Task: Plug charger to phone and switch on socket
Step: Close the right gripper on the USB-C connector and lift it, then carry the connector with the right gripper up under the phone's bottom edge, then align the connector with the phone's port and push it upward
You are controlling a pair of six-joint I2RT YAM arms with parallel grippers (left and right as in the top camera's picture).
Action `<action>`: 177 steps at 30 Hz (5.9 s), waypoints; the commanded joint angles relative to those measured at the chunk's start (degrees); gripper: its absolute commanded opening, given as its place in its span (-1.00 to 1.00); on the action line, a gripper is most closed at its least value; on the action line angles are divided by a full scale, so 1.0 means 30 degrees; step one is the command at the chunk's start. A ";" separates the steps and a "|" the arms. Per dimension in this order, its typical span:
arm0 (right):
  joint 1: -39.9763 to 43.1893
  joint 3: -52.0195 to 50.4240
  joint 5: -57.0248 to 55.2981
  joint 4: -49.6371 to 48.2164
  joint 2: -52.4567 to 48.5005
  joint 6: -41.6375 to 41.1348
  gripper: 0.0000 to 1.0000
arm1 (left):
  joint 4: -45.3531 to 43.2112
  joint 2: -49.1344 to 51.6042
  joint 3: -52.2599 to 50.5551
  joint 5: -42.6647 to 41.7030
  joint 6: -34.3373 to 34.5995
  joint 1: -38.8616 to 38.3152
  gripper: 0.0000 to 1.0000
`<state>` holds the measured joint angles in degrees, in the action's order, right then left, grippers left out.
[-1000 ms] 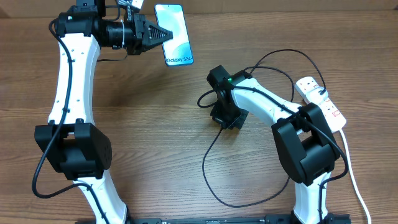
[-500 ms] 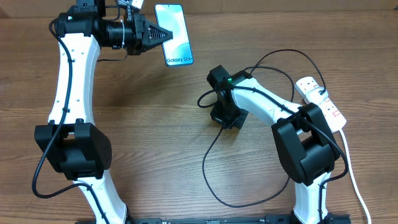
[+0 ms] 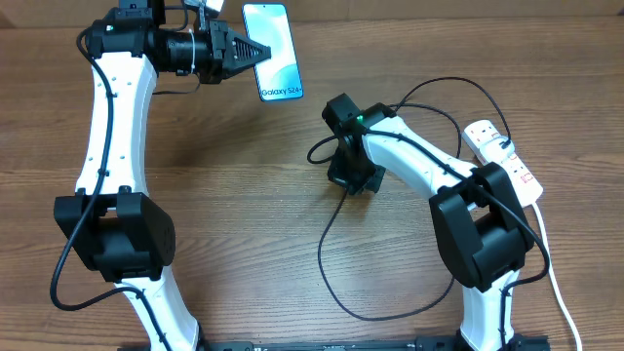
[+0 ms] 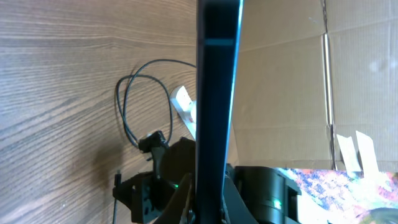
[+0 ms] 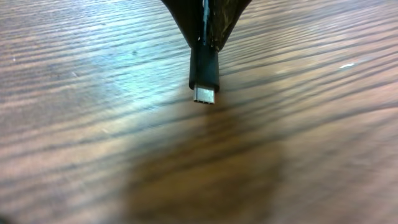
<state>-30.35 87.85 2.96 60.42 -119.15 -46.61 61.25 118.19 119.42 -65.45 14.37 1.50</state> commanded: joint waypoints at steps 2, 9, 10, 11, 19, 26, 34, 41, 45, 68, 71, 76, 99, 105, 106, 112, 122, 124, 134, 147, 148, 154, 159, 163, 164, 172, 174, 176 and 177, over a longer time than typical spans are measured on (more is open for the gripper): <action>0.0175 0.0845 -0.0168 -0.0029 0.2885 0.1836 -0.92 | -0.0561 -0.0401 0.0430 -0.1231 -0.0495 -0.0117 -0.92; -0.0087 0.0845 -0.0073 0.0736 0.6062 0.4641 -0.92 | -0.2871 -0.0401 0.0430 -0.3337 -0.0131 -0.0117 -0.91; -0.0211 0.0845 -0.0073 0.0911 0.6448 0.5100 -0.92 | -0.3075 -0.0401 0.0430 -0.3330 -0.0066 -0.0138 -0.92; -0.0364 0.0845 -0.0058 0.1035 0.6827 0.5552 -0.92 | -0.3162 -0.0401 0.0430 -0.3308 -0.0080 -0.0153 -0.92; -0.1982 0.0874 0.0102 0.0284 0.9493 0.7890 -0.93 | -0.3118 -0.0401 0.0430 -0.3118 -0.1188 -0.1049 -0.92; -0.2477 0.0889 0.0117 0.0204 1.0732 0.8765 -0.93 | -0.3009 -0.0401 0.0430 -0.3111 -0.2120 -0.2142 -0.92; -0.2477 0.0889 0.0138 0.0109 1.1220 0.9500 -0.93 | -0.3002 -0.0401 0.0430 -0.3147 -0.2586 -0.2907 -0.92; -0.2477 0.0889 0.0124 -0.0124 1.1220 0.9588 -0.93 | -0.2987 -0.0401 0.0430 -0.4437 -0.3388 -0.3155 -0.92; -0.2470 0.0889 0.0080 -0.0510 1.1213 0.9712 -0.93 | -0.2929 -0.0401 0.0430 -0.4896 -0.3381 -0.3155 -0.92; -0.2470 0.0889 -0.0685 -0.1923 1.1198 0.9704 -0.92 | -0.1698 -0.0401 0.0430 -0.5508 -0.5377 -0.3650 -0.92; -0.2470 0.0889 -0.1719 -0.1668 1.1198 0.9704 -0.93 | -0.1705 -0.0401 0.0430 -0.5493 -0.5391 -0.3650 -0.92; -0.2470 0.0889 -0.1967 -0.1552 1.1198 0.9712 -0.93 | -0.1705 -0.0401 0.0430 -0.5508 -0.5603 -0.3636 -0.92; -0.2470 0.0882 -0.1953 -0.1778 1.1183 0.9697 -0.93 | -0.1654 -0.0401 0.0430 -0.6120 -0.5668 -0.3636 -0.92; -0.2470 0.0889 -0.1953 -0.1756 1.1183 0.9697 -0.93 | -0.1661 -0.0401 0.0430 -0.5872 -0.5858 -0.3636 -0.92; -0.2470 0.0889 -0.1953 -0.1727 1.1183 0.9697 -0.93 | -0.1661 -0.0401 0.0430 -0.5581 -0.5872 -0.3636 -0.92; -0.2470 0.0889 -0.1836 -0.1005 1.1183 0.9712 -0.93 | -0.1668 -0.0401 0.0430 -0.4095 -0.5872 -0.3614 -0.92; -0.2470 0.0889 -0.1377 0.0168 1.1183 0.9712 -0.93 | -0.2477 -0.0401 0.0430 -0.4109 -0.5785 -0.3614 -0.91; -0.2470 0.0889 -0.1377 0.0095 1.1205 0.9712 -0.93 | -0.2601 -0.0401 0.0430 -0.4109 -0.5792 -0.3614 -0.92; -0.2470 0.2601 -0.1377 0.1545 1.1205 1.0134 -0.93 | -0.2951 -0.0401 0.0430 -0.4109 -0.5792 -0.3614 -0.91; -0.2470 0.2601 -0.0889 0.2171 1.1198 1.0127 -0.93 | -0.3169 -0.0401 0.0430 -0.3942 -0.5792 -0.3614 -0.92; -0.2470 0.2601 -0.0889 0.2149 1.1198 1.0127 -0.93 | -0.3162 -0.0401 0.0430 -0.3942 -0.5792 -0.3614 -0.92; -0.2470 0.2601 -0.0889 0.2047 1.1198 1.0127 -0.93 | -0.3169 -0.0401 0.0430 -0.3942 -0.5799 -0.3614 -0.92; -0.2470 0.2601 -0.0896 0.1989 1.1198 1.0134 -0.93 | -0.3162 -0.0401 0.0430 -0.3249 -0.5792 -0.3614 -0.92; -0.2470 0.2601 -0.0889 0.1756 1.1198 1.0134 -0.93 | -0.3162 -0.0401 0.0430 -0.3570 -0.5785 -0.3621 -0.91; -0.2470 0.2601 -0.0882 0.1683 1.1198 1.0134 -0.93 | -0.3169 -0.0401 0.0430 -0.3840 -0.5785 -0.3621 -0.92; -0.2470 0.2601 -0.0233 0.1399 1.1183 1.0127 -0.93 | -0.3461 -0.0401 0.0430 -0.6324 -0.5639 -0.3614 -0.92; -0.2470 0.2601 -0.0233 0.1377 1.1176 1.0120 -0.92 | -0.3475 -0.0401 0.0430 -0.6936 -0.5639 -0.3614 -0.92; -0.2470 0.2601 -0.0233 0.1304 1.1176 1.0054 -0.93 | -0.3475 -0.0401 0.0430 -0.7220 -0.5639 -0.3621 -0.91; -0.2470 0.2601 -0.0233 0.1253 1.1176 1.0054 -0.92 | -0.3475 -0.0401 0.0430 -0.7213 -0.5639 -0.3621 -0.91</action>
<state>-37.54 94.19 1.43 64.93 -87.13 -16.73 51.18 118.19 119.42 -81.38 -1.69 -9.39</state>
